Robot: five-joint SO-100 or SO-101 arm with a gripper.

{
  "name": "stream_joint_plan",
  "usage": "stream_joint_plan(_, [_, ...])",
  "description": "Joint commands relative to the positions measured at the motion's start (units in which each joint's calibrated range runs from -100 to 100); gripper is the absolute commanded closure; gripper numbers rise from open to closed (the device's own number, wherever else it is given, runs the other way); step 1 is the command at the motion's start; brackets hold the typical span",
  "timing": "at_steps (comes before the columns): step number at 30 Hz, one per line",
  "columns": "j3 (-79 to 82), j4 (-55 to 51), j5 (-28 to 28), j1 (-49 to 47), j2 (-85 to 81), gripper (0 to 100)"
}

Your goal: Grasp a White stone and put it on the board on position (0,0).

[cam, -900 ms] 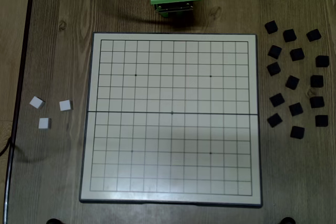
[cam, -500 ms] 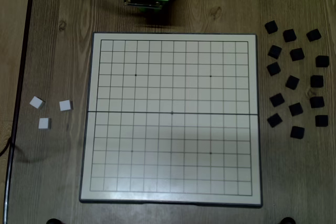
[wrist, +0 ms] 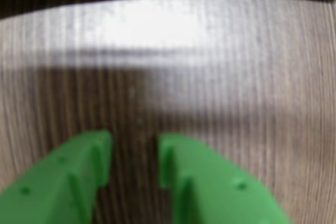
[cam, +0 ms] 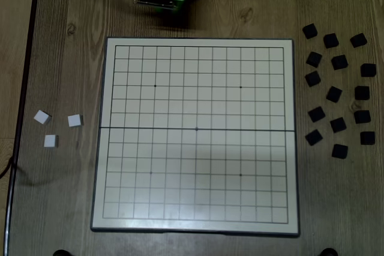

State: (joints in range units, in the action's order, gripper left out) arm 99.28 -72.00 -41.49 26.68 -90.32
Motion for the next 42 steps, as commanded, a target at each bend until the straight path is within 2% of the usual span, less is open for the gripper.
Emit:
stream_joint_plan(1, [0.72, -3.28, 2.34, 3.22, -0.02, 93])
stream_joint_plan(5, [0.72, -2.87, 3.86, 1.85, 0.49, 94])
stream_joint_plan(9, [0.52, -2.95, 4.79, 7.86, -1.29, 94])
stream_joint_plan(14, [-3.73, 0.85, 6.45, 11.41, 11.68, 94])
stream_joint_plan(19, [-16.68, 5.15, 9.18, 15.51, 31.95, 94])
stream_joint_plan(27, [-41.80, 6.06, 11.77, 17.69, 59.08, 94])
stream_joint_plan(34, [-59.28, 5.48, 13.19, 18.42, 74.17, 94])
stream_joint_plan(42, [-73.68, 3.50, 13.87, 19.15, 83.92, 94])
